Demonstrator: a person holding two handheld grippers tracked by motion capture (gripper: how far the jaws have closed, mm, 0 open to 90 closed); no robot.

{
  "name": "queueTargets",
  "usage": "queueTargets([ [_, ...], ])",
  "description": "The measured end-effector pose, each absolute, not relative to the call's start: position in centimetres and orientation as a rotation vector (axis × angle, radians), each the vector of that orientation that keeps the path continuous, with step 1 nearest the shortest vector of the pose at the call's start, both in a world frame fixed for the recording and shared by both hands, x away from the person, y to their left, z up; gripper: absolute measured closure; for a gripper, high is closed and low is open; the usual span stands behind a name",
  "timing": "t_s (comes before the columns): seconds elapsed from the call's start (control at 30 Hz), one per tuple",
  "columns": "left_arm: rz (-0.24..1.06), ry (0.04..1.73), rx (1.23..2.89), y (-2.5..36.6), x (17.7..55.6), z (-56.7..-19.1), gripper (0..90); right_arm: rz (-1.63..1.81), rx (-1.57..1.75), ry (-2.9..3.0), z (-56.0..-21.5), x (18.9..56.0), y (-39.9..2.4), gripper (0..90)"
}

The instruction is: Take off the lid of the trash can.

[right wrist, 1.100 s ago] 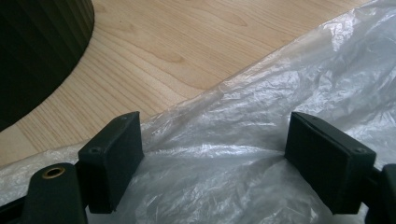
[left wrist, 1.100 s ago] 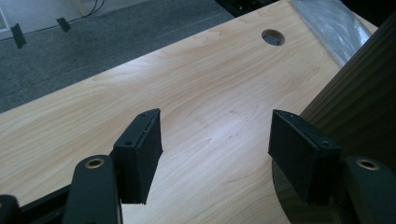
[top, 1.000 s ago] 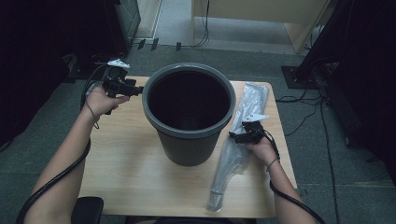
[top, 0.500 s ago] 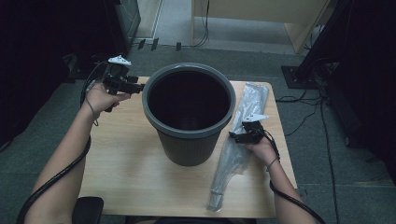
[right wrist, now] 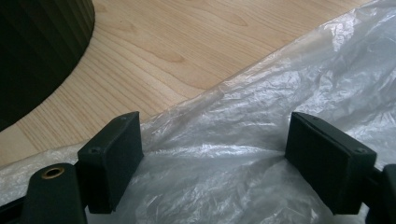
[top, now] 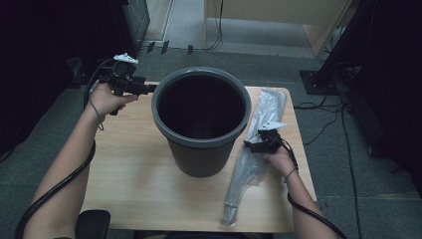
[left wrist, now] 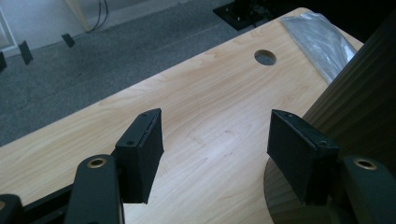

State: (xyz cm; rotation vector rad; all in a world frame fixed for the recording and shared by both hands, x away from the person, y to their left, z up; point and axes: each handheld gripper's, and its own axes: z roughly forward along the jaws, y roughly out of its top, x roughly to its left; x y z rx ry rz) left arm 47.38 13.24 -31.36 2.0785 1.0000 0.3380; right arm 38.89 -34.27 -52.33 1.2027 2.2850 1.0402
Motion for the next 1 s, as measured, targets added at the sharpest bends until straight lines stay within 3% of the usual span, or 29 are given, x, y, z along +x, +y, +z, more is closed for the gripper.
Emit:
queueTargets([
  [1.0, 0.389, 0.926, 2.022, 12.4, 47.6, -26.5, 36.1, 1.040, 1.201, 2.287, -52.3, 38.9, -34.3, 18.4],
])
